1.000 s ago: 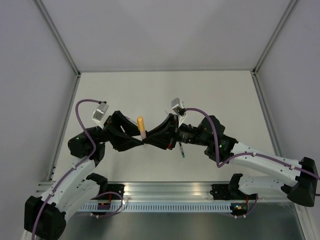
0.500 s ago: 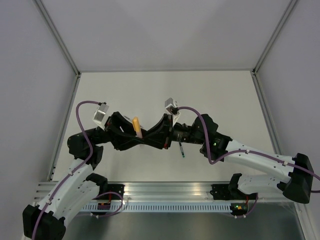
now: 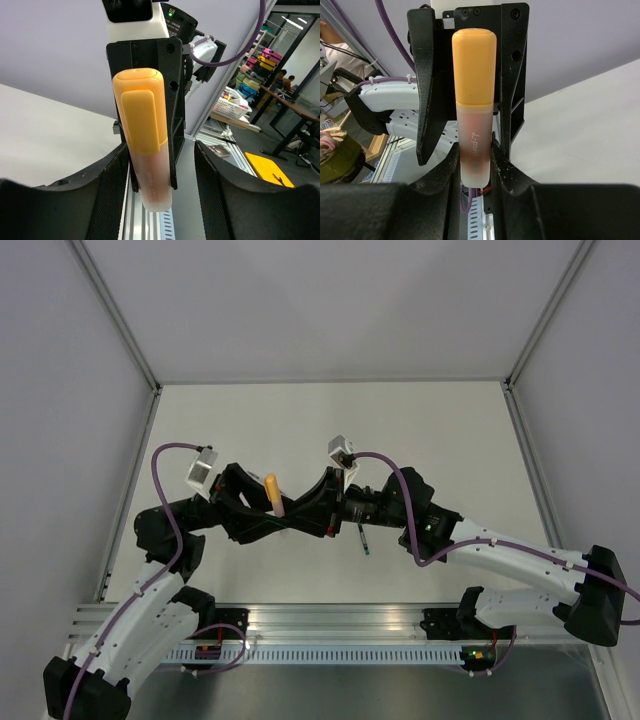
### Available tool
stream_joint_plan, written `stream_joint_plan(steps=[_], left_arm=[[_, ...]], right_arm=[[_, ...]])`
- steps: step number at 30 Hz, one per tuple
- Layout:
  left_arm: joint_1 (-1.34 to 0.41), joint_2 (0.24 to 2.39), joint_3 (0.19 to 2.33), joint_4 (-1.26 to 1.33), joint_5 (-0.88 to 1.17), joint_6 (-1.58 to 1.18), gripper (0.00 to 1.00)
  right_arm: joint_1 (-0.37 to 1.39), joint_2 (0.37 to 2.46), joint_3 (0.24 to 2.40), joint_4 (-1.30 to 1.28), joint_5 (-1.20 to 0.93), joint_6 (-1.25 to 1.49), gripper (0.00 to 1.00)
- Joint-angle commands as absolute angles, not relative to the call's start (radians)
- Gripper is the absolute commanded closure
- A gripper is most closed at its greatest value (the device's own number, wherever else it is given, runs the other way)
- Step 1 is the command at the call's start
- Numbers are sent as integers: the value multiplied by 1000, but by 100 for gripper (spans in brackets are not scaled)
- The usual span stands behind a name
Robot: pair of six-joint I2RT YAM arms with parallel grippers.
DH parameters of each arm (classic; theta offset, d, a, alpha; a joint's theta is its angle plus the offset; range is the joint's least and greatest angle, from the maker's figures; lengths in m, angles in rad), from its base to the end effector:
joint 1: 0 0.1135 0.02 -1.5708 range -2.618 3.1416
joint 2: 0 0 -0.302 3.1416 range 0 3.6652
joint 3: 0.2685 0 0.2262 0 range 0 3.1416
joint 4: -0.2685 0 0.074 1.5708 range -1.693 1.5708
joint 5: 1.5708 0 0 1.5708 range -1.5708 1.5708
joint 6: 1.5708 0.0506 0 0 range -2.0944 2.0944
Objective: Insert the pens into the pen caps
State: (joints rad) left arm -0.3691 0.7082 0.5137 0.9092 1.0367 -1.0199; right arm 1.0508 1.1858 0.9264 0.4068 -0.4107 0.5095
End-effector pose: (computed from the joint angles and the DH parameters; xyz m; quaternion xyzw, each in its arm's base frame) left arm 0.0697 -0.0736 0.3920 0.3118 0.4857 -0.6638 0.4756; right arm 0.1076 0.2286 0.4131 -0.3197 0.5748 0.6161 0.4333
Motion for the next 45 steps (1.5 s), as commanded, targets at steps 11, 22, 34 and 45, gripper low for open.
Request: stream_joint_plan(steps=[11, 22, 34, 45], left_arm=[[-382, 666, 574, 925, 965, -1003, 46], [-382, 647, 589, 893, 939, -991, 54], [-382, 661, 577, 891, 960, -988, 98], [-382, 661, 578, 919, 950, -1031, 98]], right_arm=[[1037, 1181, 919, 400, -385, 522, 100], [1035, 1178, 923, 399, -387, 531, 100], [1035, 1178, 948, 350, -377, 508, 100], [1037, 1201, 948, 344, -439, 485, 57]])
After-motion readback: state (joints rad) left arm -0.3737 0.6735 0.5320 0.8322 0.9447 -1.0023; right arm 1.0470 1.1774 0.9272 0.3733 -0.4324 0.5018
